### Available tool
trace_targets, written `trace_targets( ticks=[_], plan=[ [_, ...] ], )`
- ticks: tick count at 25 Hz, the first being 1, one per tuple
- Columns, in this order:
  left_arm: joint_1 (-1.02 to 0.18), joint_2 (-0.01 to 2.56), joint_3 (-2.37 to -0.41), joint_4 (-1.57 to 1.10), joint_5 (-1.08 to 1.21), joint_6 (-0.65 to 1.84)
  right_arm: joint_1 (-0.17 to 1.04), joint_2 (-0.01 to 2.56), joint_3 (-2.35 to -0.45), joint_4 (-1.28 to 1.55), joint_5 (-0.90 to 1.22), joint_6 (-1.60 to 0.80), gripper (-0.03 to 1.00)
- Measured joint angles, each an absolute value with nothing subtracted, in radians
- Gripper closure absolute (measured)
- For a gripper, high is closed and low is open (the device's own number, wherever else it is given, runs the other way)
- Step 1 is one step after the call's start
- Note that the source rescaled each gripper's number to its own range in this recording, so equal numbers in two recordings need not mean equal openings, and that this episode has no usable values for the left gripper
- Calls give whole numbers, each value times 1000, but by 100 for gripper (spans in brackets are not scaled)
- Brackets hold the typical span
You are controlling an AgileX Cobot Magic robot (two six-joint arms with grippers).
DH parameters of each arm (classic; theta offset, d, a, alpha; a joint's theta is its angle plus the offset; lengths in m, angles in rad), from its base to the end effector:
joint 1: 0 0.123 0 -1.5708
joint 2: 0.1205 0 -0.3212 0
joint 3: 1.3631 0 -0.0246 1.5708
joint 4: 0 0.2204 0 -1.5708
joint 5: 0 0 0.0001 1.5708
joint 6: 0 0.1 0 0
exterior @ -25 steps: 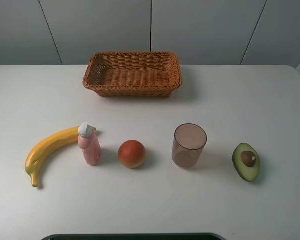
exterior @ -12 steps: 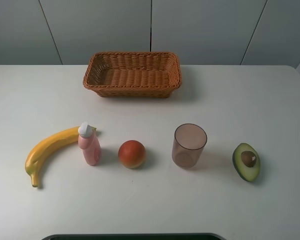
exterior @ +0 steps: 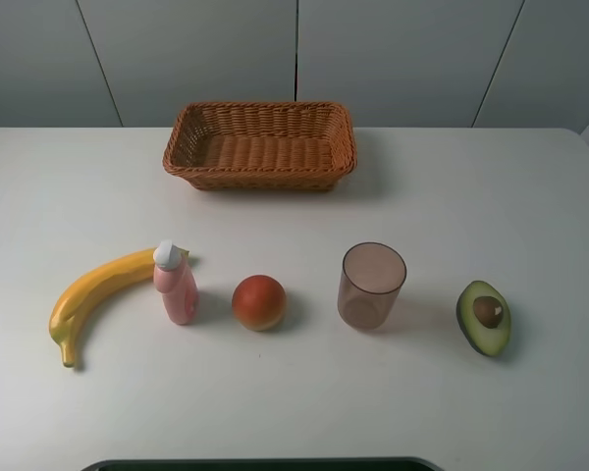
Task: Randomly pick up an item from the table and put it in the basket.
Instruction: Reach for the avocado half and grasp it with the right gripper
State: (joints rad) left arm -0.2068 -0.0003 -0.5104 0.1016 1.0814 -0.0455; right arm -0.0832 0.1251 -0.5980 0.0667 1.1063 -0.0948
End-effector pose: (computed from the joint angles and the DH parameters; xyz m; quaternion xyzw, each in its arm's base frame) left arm -0.0592 0.0216 0.2597 0.0661 0.8522 -0.0147 0.5189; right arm -0.0519 0.0103 0.2872 -0.0066 0.8711 -0.0104 0.4909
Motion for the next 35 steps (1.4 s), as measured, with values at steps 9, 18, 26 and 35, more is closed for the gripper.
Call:
trace_targets(
  ticks=[9,18,26,35],
  plan=[
    [-207,0,-510,102,1081,-45,-83,700,-892,70,1125,-173,7],
    [-207,0,-510,102,1081,-45,-83,1163,-903,109,1086,-182,7],
    [-207,0,-510,102,1081,-45,-20,1290,-714,123,857,-184,7],
    [-207,0,-510,102,1081,-45,75,1403,-572,123,622,-162,7]
  ],
)
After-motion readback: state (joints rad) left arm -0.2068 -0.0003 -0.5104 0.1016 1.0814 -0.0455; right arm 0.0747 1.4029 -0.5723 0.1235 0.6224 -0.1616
